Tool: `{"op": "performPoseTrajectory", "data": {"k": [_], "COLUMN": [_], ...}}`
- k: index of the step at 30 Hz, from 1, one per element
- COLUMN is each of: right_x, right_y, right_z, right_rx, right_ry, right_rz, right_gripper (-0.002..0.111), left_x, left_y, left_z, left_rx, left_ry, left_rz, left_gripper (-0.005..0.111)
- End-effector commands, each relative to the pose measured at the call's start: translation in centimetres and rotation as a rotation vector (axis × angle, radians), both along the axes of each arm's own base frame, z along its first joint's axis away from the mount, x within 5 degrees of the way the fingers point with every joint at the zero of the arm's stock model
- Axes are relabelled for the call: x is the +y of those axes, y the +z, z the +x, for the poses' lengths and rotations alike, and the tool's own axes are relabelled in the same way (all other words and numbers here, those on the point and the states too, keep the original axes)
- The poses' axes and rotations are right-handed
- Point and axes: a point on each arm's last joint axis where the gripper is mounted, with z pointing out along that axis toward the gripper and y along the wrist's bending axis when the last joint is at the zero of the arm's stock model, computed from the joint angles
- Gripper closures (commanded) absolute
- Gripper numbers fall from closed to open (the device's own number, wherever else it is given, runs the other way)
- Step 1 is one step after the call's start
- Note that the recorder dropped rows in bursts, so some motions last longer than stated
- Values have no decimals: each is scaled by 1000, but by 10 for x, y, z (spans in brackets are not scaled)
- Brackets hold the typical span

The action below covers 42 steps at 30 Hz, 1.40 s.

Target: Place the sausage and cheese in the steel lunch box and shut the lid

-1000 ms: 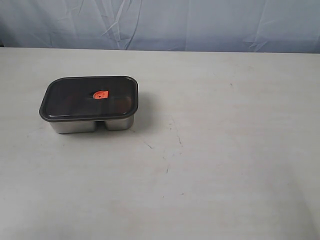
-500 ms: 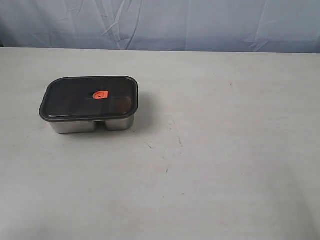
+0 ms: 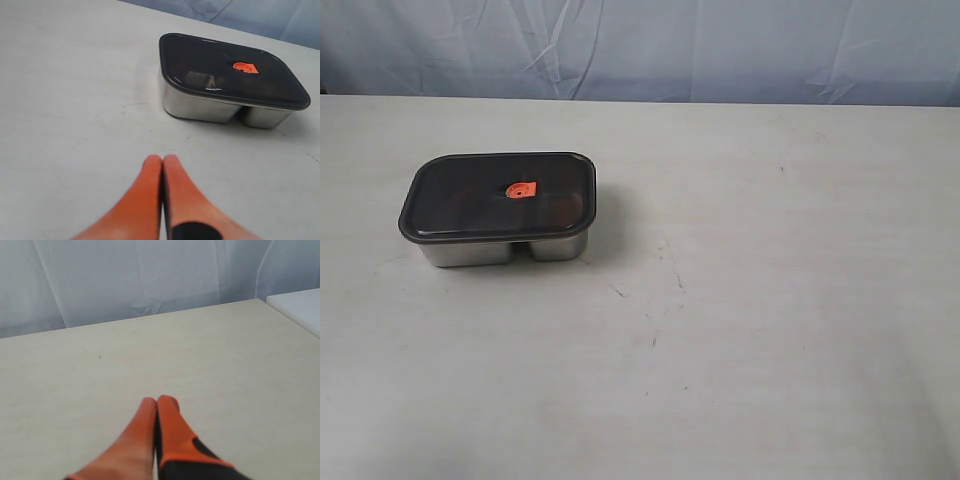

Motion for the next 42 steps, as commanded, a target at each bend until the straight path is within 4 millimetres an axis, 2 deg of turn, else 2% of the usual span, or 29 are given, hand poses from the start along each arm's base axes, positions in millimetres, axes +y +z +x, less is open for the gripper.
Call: {"op": "performPoseTrajectory", "data": {"k": [1, 42], "right_x": [0, 0], "right_y": [0, 0], "right_z": [0, 0], "right_rx": [-12, -11], "right_ry": [-7, -7], "right_rz": [-2, -2], "right_gripper": [109, 109], "left_x": [0, 0], "left_y": [0, 0], "left_z": [0, 1], "left_rx": [-18, -32], "left_ry": [-3, 0], "left_rz": [-1, 3], "left_gripper": [107, 107]}}
